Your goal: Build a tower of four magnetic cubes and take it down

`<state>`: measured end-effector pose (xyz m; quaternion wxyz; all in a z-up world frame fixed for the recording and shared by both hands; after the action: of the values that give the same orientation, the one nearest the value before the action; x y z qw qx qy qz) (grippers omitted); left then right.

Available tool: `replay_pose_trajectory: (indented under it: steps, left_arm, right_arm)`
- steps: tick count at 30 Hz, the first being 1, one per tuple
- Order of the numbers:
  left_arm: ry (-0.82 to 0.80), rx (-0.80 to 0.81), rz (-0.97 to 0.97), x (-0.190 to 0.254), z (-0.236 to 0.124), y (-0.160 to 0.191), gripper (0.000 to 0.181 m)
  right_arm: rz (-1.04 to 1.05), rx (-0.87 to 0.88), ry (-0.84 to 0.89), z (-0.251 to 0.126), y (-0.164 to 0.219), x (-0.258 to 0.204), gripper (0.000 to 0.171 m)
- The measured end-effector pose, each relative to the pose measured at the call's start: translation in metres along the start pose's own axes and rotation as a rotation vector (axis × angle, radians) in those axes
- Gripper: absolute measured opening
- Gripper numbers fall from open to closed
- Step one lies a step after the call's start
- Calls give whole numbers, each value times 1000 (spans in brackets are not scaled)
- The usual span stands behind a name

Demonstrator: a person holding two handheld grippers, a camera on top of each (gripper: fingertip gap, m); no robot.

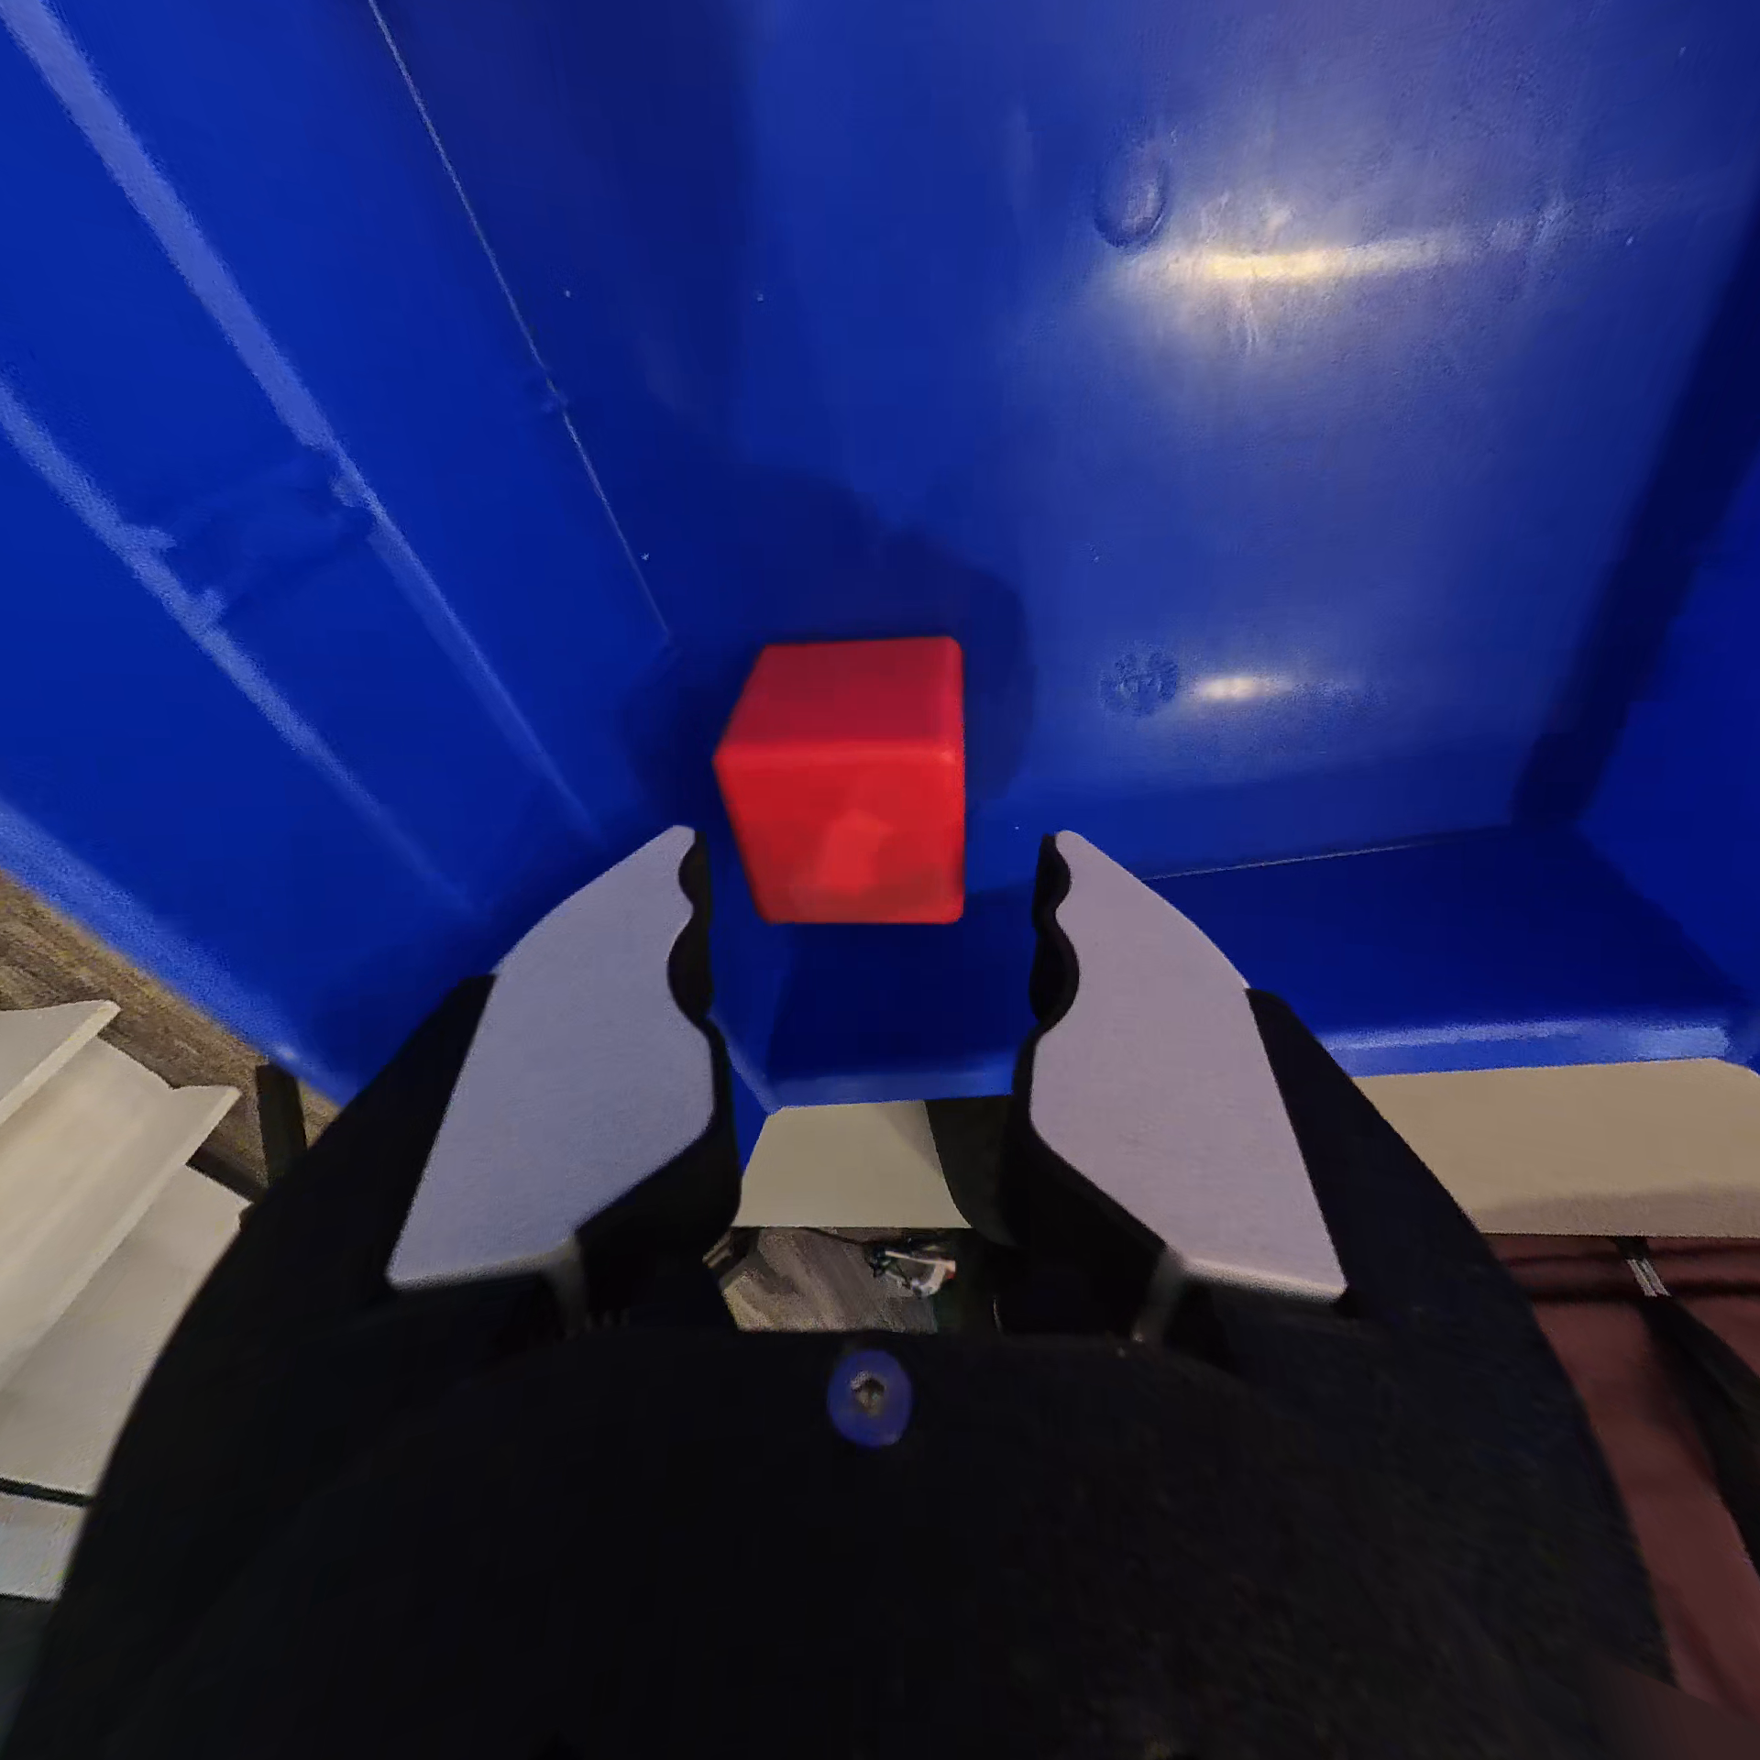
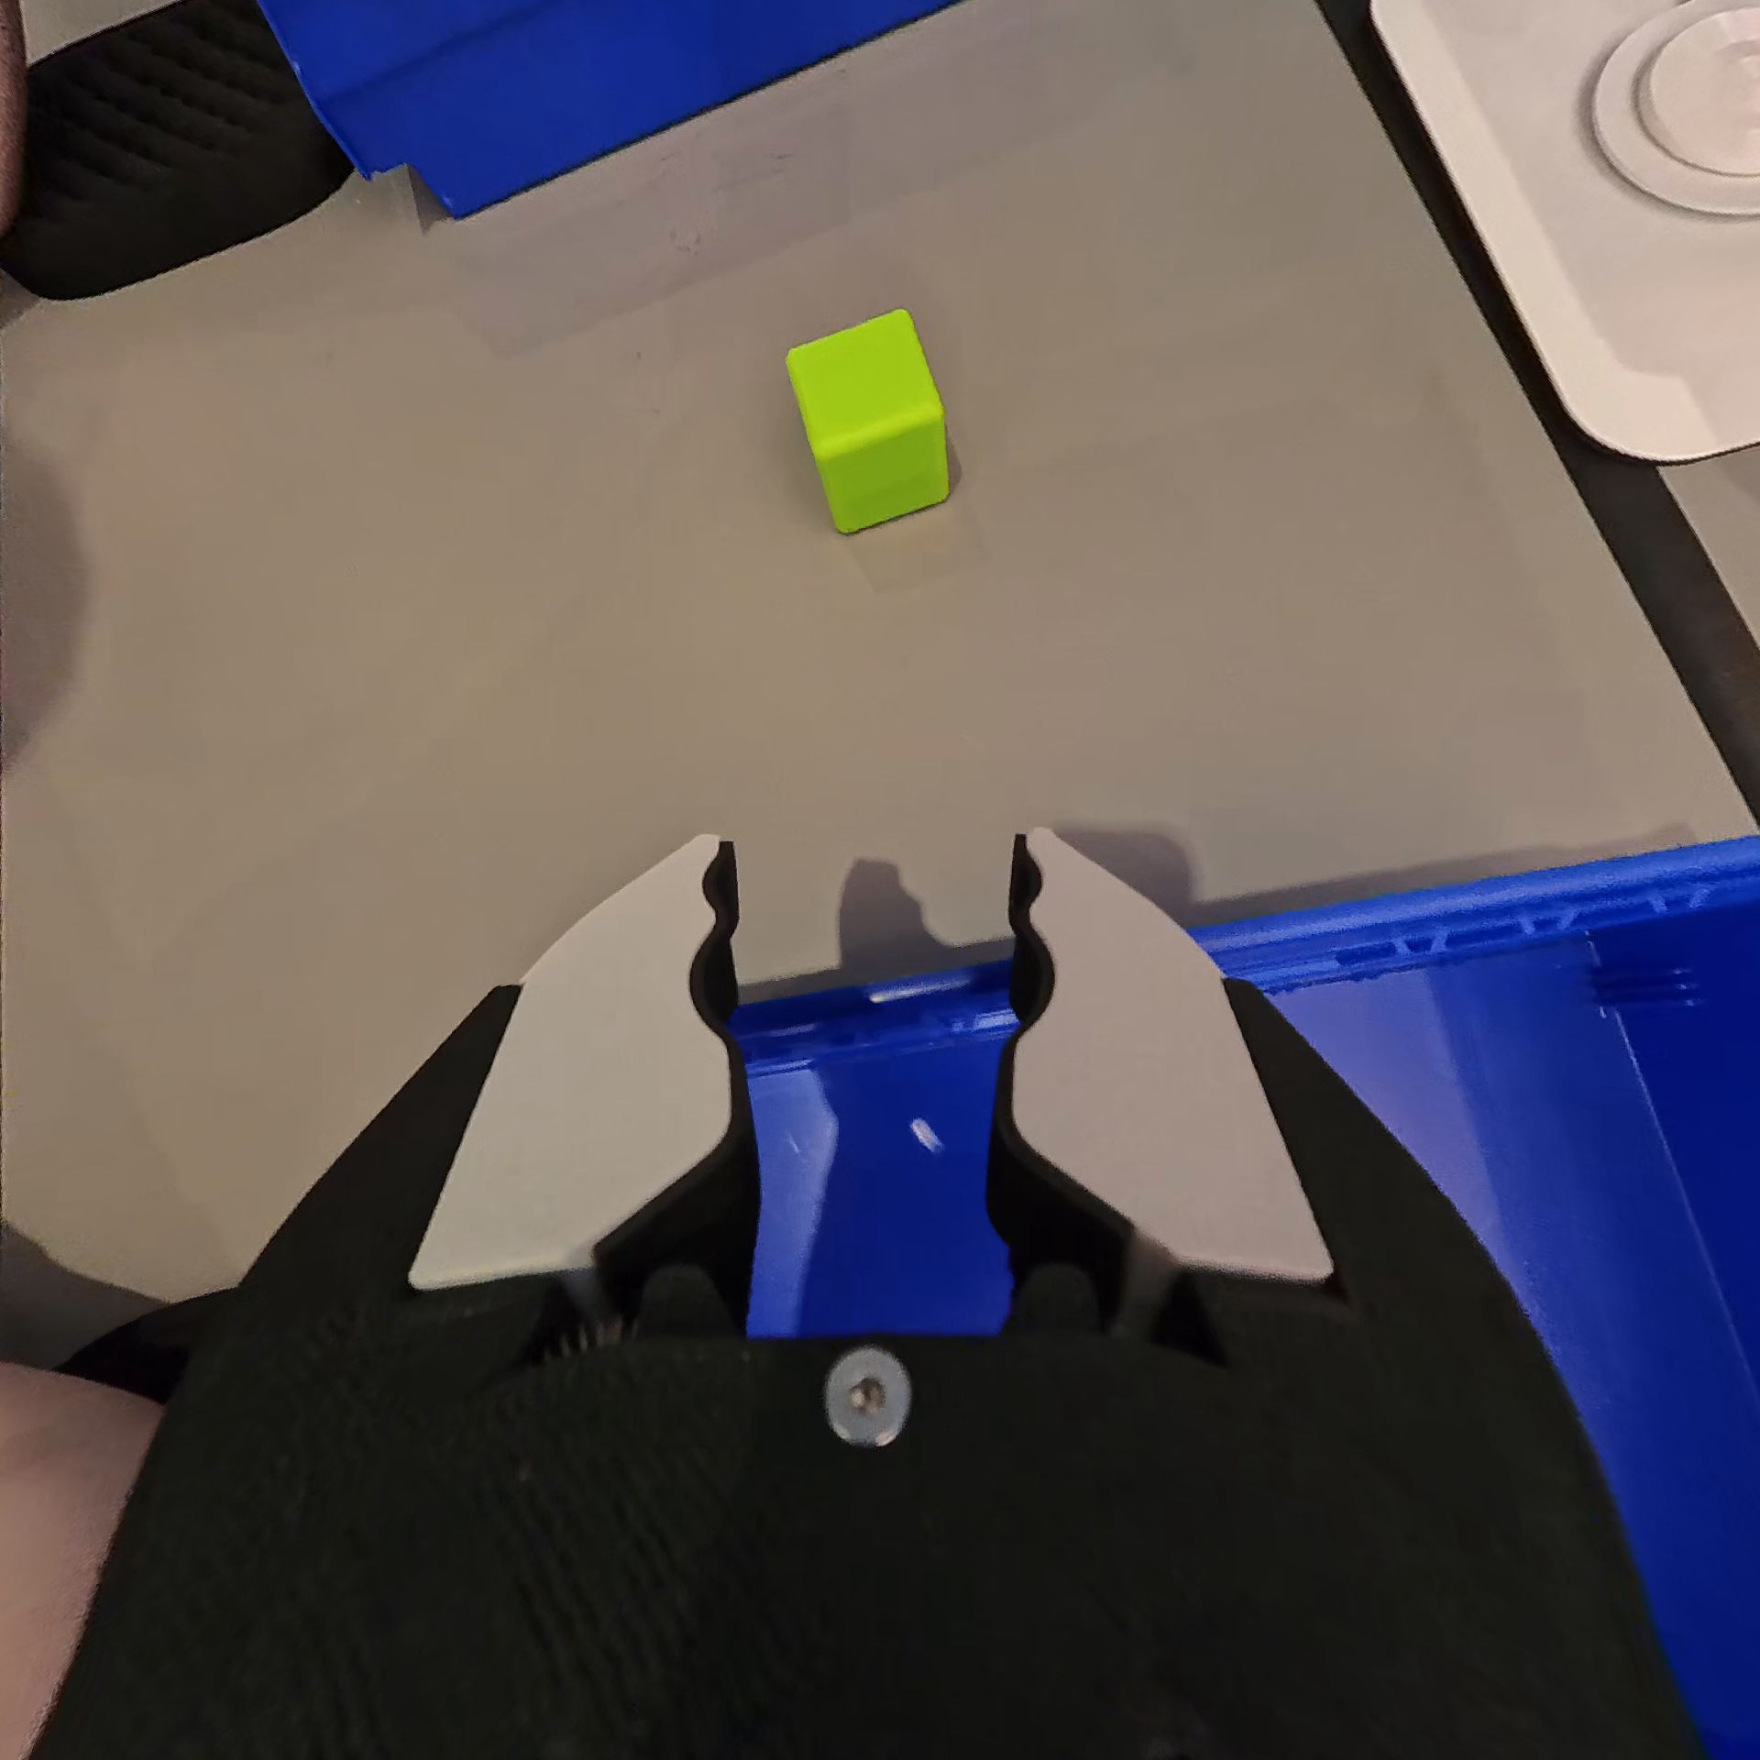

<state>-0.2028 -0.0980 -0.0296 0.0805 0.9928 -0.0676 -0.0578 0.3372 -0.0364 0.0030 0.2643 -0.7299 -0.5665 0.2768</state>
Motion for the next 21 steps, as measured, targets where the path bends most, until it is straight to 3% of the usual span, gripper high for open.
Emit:
replay_pose_trajectory:
  steps: [6, 13, 18, 21]
  left_arm:
    - [-58, -48, 22, 1, 9, -5, 49]
    - [-88, 17, 61, 0, -1, -7, 49]
    - [-87, 178, 51, 1, -41, 15, 49]
    - [-25, 415, 116, 15, -80, 33, 48]
  right_arm:
    - [-14, -4, -2, 1, -2, -3, 56]
    - [-17, -13, 3, 2, -3, -3, 57]
    - [-18, -19, 6, 2, -2, -3, 57]
    - [-15, -15, 10, 2, -3, -3, 57]
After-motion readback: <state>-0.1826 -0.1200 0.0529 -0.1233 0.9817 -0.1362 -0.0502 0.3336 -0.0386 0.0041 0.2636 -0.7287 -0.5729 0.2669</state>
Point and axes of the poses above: each gripper's, where its closed fingertips meet, z out along the fingers, y out of its underside, x = y × z across the jaws, the point moved 10 cm from there along -z, back along the fingers, and after that the axes turned 2 degrees about -z, right-handed, at the moved point
